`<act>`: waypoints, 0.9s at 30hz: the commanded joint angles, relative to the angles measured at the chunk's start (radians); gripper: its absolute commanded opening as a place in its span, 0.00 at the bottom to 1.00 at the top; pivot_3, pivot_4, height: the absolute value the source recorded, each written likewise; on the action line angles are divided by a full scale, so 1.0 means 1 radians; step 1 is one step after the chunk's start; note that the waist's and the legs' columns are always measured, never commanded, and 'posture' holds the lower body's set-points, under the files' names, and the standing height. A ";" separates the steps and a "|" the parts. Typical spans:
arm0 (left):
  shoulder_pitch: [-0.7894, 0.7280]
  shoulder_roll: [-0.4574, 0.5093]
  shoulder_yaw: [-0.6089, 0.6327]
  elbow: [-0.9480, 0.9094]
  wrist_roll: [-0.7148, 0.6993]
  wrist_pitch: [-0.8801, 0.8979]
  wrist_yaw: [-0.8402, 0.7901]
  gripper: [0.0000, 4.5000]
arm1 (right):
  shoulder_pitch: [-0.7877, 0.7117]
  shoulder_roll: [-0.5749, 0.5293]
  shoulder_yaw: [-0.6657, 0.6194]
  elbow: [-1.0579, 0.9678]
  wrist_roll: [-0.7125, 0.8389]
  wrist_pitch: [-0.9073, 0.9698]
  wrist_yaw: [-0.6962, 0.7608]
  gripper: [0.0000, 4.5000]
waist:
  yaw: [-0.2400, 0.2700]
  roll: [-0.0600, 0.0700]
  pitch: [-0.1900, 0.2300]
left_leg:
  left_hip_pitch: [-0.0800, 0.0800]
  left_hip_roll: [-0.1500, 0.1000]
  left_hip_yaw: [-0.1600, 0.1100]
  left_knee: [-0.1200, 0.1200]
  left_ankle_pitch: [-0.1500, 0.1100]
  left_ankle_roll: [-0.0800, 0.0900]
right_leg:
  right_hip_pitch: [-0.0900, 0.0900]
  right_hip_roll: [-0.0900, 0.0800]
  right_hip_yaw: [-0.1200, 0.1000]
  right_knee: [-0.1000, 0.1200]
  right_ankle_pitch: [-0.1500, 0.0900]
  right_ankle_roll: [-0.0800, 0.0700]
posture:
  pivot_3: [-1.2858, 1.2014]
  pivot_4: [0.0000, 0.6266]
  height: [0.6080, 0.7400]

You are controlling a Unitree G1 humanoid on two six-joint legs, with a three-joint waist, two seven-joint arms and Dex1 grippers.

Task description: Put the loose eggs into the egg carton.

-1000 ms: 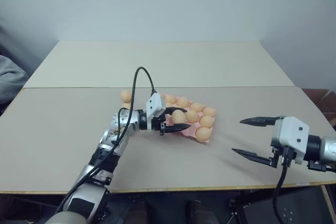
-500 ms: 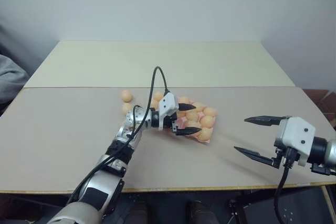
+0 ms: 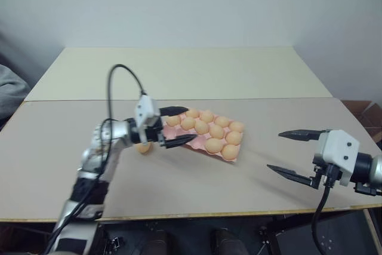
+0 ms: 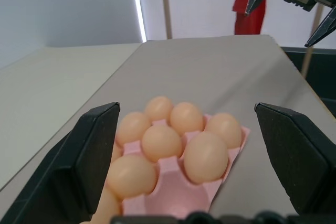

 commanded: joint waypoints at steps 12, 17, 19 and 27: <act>0.514 0.227 0.381 -0.309 -0.061 0.187 0.204 1.00 | -0.192 -0.087 0.061 0.045 0.151 -0.032 0.217 1.00 | 0.005 -0.001 0.000 | 0.001 0.001 0.001 -0.001 0.000 0.000 | 0.000 -0.001 0.000 0.000 -0.004 -0.007 | 0.52 0.24 1.00; 0.504 0.185 0.325 -0.296 -0.037 0.185 0.281 1.00 | -0.225 -0.093 0.084 0.073 0.129 -0.039 0.224 1.00 | 0.016 -0.001 0.000 | 0.000 0.001 0.001 -0.001 0.000 0.000 | -0.001 -0.001 -0.001 0.000 -0.004 -0.007 | 0.52 0.24 1.00; 0.479 0.168 0.294 -0.286 -0.036 0.185 0.299 1.00 | -0.228 -0.096 0.085 0.078 0.127 -0.039 0.222 1.00 | 0.016 -0.001 0.000 | 0.000 0.000 0.002 -0.001 0.000 0.000 | -0.001 -0.001 -0.001 0.000 -0.004 -0.007 | 0.52 0.24 1.00; 0.374 0.127 0.150 -0.183 0.078 0.134 0.372 1.00 | -0.227 -0.101 0.072 0.071 0.116 -0.028 0.194 1.00 | 0.012 -0.001 0.000 | 0.001 0.001 0.002 -0.001 0.000 0.000 | -0.001 0.000 0.000 0.000 -0.004 -0.007 | 0.52 0.24 1.00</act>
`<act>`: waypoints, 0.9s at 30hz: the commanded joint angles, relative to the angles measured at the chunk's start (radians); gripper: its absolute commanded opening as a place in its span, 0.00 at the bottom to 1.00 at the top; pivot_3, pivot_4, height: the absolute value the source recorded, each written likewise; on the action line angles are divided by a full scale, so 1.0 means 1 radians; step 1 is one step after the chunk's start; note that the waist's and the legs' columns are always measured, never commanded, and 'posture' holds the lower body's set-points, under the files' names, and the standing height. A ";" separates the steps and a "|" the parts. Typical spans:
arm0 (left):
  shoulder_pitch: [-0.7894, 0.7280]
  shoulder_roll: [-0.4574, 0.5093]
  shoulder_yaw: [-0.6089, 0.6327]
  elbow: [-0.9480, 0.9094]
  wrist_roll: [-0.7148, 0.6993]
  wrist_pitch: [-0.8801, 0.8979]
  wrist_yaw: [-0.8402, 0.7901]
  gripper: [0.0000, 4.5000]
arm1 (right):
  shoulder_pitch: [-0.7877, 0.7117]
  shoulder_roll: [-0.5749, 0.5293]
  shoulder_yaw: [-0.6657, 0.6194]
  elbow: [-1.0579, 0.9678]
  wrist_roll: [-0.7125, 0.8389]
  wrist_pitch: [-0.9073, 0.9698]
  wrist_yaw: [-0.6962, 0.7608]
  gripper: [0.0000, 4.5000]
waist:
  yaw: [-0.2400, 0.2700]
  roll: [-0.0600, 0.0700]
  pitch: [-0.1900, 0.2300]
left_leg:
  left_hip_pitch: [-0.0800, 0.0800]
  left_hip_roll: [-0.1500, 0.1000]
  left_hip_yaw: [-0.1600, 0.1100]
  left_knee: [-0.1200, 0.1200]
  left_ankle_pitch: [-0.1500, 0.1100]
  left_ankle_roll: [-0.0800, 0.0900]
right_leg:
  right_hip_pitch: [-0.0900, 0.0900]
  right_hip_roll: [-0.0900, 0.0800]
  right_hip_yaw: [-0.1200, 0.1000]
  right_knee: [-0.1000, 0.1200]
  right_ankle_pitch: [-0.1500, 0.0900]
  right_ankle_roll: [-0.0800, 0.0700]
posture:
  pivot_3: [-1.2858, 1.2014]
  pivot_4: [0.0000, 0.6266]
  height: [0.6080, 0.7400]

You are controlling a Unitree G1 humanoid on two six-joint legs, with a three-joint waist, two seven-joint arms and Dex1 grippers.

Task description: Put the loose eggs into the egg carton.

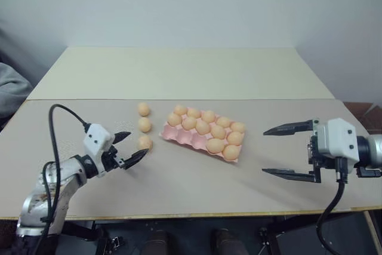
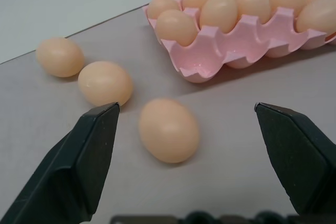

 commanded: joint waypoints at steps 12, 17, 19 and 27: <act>-0.124 -0.086 -0.132 0.205 0.112 -0.128 0.044 1.00 | 0.009 -0.025 -0.067 -0.030 0.002 0.006 -0.043 1.00 | 0.001 0.000 0.000 | 0.000 0.000 0.000 0.000 0.000 0.000 | 0.000 0.000 0.000 0.000 0.002 0.003 | 0.52 0.24 1.00; -0.147 -0.107 -0.155 0.275 0.129 -0.171 0.043 1.00 | 0.020 -0.027 -0.080 -0.035 0.006 0.008 -0.047 1.00 | 0.001 0.000 0.000 | 0.000 0.000 0.000 0.000 0.000 0.000 | 0.000 0.000 0.000 0.000 0.002 0.002 | 0.52 0.24 1.00; -0.157 -0.118 -0.166 0.295 0.135 -0.182 0.042 1.00 | 0.024 -0.027 -0.082 -0.034 0.003 0.007 -0.047 1.00 | 0.002 0.000 0.000 | 0.000 0.000 0.000 0.000 0.000 0.000 | 0.000 0.000 0.000 0.000 0.002 0.002 | 0.52 0.24 1.00; -0.190 -0.155 -0.165 0.322 0.110 -0.182 0.017 0.70 | 0.026 -0.027 -0.082 -0.029 -0.002 0.006 -0.053 1.00 | 0.002 -0.001 0.000 | -0.001 0.000 0.000 0.000 0.000 0.000 | 0.000 0.000 0.000 0.000 0.004 0.006 | 0.52 0.24 1.00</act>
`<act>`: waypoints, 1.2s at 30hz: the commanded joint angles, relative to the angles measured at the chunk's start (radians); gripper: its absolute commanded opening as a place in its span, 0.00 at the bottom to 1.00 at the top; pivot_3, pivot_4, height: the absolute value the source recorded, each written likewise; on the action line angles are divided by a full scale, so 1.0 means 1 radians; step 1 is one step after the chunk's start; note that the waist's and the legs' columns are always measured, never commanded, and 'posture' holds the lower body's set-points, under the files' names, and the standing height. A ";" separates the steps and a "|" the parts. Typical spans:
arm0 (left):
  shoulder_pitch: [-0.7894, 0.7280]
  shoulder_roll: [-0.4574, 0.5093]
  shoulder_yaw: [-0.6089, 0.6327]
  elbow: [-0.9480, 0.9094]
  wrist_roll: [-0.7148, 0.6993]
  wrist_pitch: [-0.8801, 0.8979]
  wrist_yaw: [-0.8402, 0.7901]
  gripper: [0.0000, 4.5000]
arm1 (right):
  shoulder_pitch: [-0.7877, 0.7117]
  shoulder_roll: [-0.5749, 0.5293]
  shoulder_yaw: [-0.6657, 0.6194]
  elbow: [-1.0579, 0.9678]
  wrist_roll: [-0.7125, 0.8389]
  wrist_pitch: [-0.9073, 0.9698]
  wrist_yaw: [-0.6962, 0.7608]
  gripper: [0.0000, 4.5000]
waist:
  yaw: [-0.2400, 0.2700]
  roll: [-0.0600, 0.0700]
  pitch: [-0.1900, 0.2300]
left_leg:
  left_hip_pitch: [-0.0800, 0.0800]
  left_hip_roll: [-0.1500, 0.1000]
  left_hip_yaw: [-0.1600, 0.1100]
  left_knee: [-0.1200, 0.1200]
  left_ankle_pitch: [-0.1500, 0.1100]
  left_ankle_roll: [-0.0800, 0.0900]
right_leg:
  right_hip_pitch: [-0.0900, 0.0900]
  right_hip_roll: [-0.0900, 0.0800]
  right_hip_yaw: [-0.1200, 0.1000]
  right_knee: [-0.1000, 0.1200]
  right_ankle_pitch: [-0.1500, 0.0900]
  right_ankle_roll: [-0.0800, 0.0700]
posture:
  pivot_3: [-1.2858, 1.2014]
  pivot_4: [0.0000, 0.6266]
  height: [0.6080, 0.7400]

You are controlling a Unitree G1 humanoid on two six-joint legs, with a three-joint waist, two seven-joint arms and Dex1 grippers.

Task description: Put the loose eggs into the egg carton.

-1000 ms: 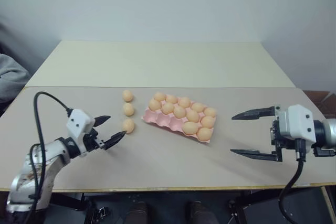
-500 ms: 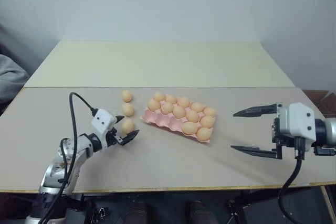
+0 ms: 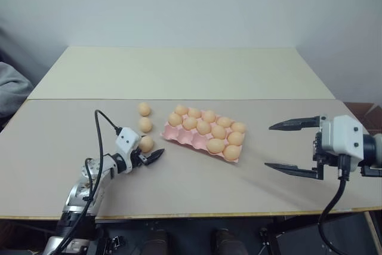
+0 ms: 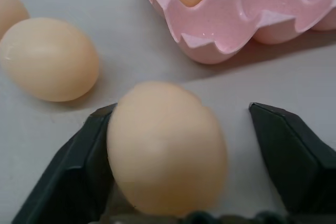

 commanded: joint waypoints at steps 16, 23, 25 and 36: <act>0.061 0.113 0.080 -0.184 -0.189 -0.002 -0.242 0.43 | 0.040 -0.003 -0.053 -0.033 -0.012 -0.003 -0.032 1.00 | -0.001 0.000 0.000 | 0.000 0.001 0.000 0.000 0.000 0.000 | -0.001 0.000 0.000 0.000 -0.001 -0.003 | 0.52 0.24 1.00; -0.059 0.057 0.051 -0.173 -0.303 0.022 -0.318 0.43 | 0.060 -0.001 -0.068 -0.055 -0.005 0.006 -0.050 1.00 | 0.008 0.000 0.000 | 0.000 0.000 0.000 0.001 0.000 0.000 | 0.001 -0.001 0.000 0.000 -0.003 -0.005 | 0.52 0.24 1.00; -0.122 0.011 -0.001 -0.110 -0.269 0.003 -0.330 0.43 | 0.068 -0.001 -0.076 -0.063 -0.003 0.009 -0.054 1.00 | 0.008 0.000 0.000 | 0.000 -0.001 0.000 0.002 0.000 0.000 | 0.001 0.000 0.000 0.000 -0.003 -0.005 | 0.52 0.24 1.00; -0.398 -0.187 -0.150 0.279 -0.096 -0.158 -0.369 0.43 | 0.147 0.023 -0.162 -0.158 -0.002 0.051 -0.108 1.00 | 0.004 -0.001 0.000 | -0.001 -0.001 -0.001 0.002 0.000 0.000 | 0.001 0.000 0.000 -0.001 0.001 0.001 | 0.52 0.24 1.00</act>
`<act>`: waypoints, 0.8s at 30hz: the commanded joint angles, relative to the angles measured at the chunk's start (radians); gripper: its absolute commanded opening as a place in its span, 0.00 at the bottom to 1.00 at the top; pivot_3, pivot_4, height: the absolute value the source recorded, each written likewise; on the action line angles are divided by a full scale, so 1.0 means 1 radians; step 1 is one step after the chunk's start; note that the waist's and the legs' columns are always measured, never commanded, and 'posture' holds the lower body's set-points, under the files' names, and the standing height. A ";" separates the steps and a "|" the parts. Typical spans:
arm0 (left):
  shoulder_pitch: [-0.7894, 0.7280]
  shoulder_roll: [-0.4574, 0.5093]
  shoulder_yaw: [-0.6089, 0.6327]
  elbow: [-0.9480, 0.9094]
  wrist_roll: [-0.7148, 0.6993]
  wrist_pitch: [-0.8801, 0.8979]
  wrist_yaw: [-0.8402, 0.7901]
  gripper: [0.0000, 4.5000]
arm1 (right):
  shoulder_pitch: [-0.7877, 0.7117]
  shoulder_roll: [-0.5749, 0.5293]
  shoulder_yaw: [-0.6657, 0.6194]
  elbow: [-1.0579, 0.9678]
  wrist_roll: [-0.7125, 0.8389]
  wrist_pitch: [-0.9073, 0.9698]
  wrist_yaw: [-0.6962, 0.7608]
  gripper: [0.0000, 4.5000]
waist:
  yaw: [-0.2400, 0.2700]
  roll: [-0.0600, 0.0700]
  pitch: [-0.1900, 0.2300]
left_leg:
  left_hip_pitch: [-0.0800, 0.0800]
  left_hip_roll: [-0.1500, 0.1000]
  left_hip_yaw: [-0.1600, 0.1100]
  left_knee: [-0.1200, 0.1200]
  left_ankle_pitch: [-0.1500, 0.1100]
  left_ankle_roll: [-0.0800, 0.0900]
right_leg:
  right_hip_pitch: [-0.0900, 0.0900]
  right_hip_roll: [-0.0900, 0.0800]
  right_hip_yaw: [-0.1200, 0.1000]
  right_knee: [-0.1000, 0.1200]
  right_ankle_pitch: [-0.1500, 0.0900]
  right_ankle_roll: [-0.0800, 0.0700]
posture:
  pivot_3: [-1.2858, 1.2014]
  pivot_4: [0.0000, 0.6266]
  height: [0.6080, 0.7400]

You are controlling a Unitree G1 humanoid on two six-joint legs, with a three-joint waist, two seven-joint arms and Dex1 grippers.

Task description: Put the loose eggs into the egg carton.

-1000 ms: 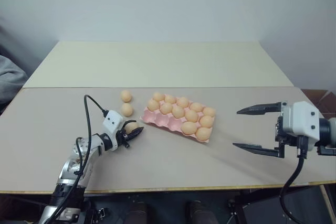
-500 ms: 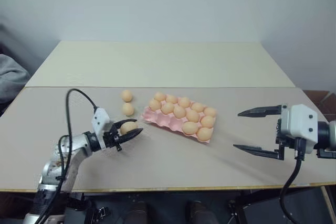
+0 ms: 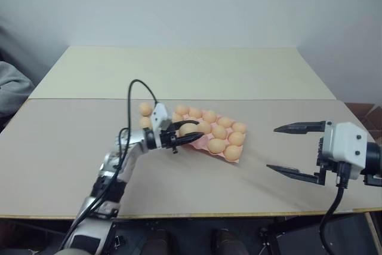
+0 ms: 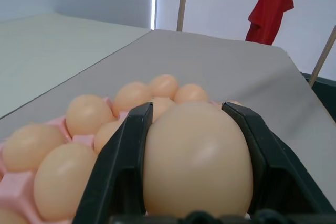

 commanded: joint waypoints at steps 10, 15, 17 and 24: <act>-0.089 -0.032 -0.017 0.155 0.066 -0.107 -0.086 0.77 | 0.095 0.038 -0.132 -0.115 0.016 0.053 -0.054 1.00 | -0.005 0.000 0.000 | 0.000 0.000 0.000 0.000 0.000 0.000 | 0.000 0.000 0.000 0.000 0.000 0.000 | 0.52 0.24 1.00; -0.091 -0.038 -0.004 0.149 0.063 -0.122 -0.080 0.99 | 0.094 0.036 -0.130 -0.114 0.016 0.055 -0.055 1.00 | -0.006 0.000 0.000 | 0.000 0.000 0.000 0.000 0.000 0.000 | 0.000 0.000 0.000 0.000 0.000 0.000 | 0.52 0.24 1.00; -0.076 -0.028 0.005 0.107 0.050 -0.107 -0.081 0.99 | 0.089 0.032 -0.127 -0.109 0.019 0.053 -0.050 1.00 | -0.006 0.000 0.000 | 0.000 0.000 -0.001 0.000 0.000 0.000 | 0.000 0.000 0.000 0.000 0.000 0.000 | 0.52 0.24 1.00; 0.094 0.074 0.104 -0.201 -0.004 0.046 0.048 0.99 | 0.045 0.024 -0.080 -0.077 0.029 0.033 -0.032 1.00 | -0.013 0.000 0.000 | 0.001 0.001 -0.001 0.000 0.000 0.000 | 0.000 0.000 0.000 0.000 0.000 0.000 | 0.52 0.24 1.00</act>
